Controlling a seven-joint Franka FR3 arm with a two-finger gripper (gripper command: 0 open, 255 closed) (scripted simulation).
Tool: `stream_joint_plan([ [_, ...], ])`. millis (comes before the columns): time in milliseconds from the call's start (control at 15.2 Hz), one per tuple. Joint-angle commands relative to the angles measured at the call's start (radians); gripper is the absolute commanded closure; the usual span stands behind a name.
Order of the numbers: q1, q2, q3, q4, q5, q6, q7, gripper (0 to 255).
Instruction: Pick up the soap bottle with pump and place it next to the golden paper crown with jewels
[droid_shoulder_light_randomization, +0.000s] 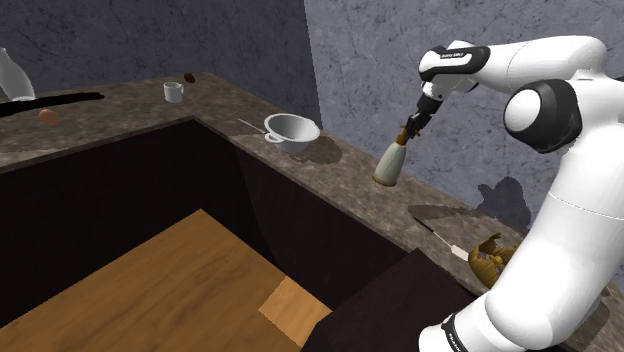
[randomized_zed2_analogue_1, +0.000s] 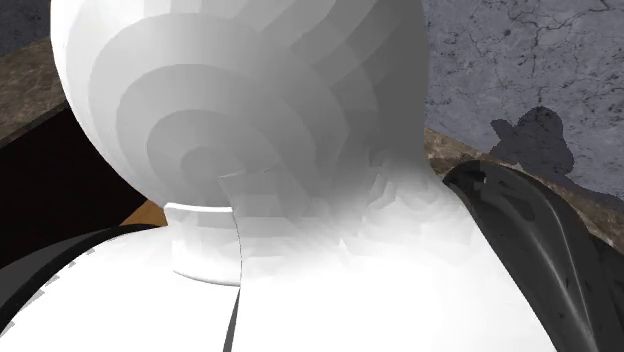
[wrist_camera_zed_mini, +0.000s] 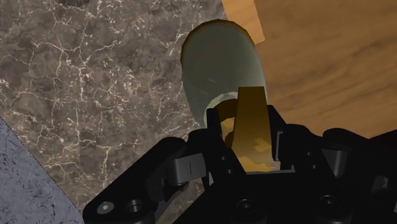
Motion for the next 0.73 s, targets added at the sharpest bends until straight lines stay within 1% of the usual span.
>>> stream_joint_plan([
  [0,0.001,-0.007,-0.001,0.018,-0.004,-0.024,0.004,255],
  [660,-0.010,-0.011,-0.006,0.148,-0.011,-0.155,0.018,255],
])
